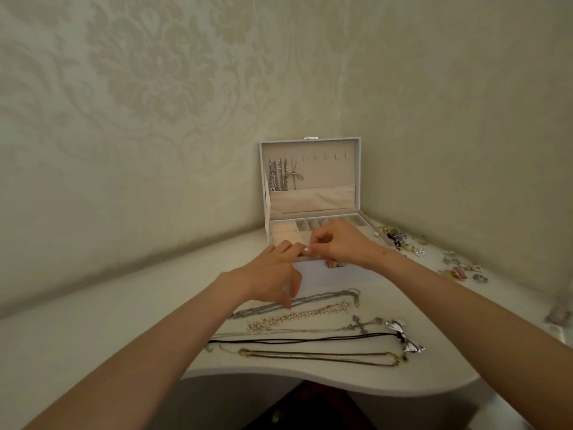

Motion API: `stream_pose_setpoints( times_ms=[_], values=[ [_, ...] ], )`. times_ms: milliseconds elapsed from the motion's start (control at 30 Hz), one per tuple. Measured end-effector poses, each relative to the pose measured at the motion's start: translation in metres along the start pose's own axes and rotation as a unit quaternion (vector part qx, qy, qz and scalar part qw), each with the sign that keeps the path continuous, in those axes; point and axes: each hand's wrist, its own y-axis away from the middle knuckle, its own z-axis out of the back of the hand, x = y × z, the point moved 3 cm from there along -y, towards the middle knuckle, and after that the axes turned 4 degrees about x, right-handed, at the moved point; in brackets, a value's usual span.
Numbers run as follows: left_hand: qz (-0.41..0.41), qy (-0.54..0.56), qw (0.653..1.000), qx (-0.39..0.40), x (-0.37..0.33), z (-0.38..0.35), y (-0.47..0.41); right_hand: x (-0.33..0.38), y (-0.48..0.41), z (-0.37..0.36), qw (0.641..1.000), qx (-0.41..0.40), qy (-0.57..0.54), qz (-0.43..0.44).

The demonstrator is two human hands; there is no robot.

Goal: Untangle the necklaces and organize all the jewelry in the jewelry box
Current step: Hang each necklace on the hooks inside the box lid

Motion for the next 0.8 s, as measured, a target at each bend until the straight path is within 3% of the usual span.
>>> stream_pose_setpoints(
  times_ms=[267,467,633,800],
  values=[
    [0.000,-0.008,0.998,-0.063,-0.005,-0.007,0.001,0.000,0.009,0.000,1.000,-0.007,0.011,-0.013],
    [-0.006,0.097,0.986,-0.137,0.008,-0.004,0.005,0.004,0.012,0.001,0.999,0.020,-0.044,-0.013],
    [0.042,0.323,0.926,-0.190,0.014,0.016,0.005,0.006,0.012,-0.006,0.987,0.058,-0.151,-0.007],
    [0.085,0.408,0.890,-0.185,0.016,0.025,0.004,0.008,0.008,-0.002,0.972,0.106,-0.209,-0.015]
  ],
)
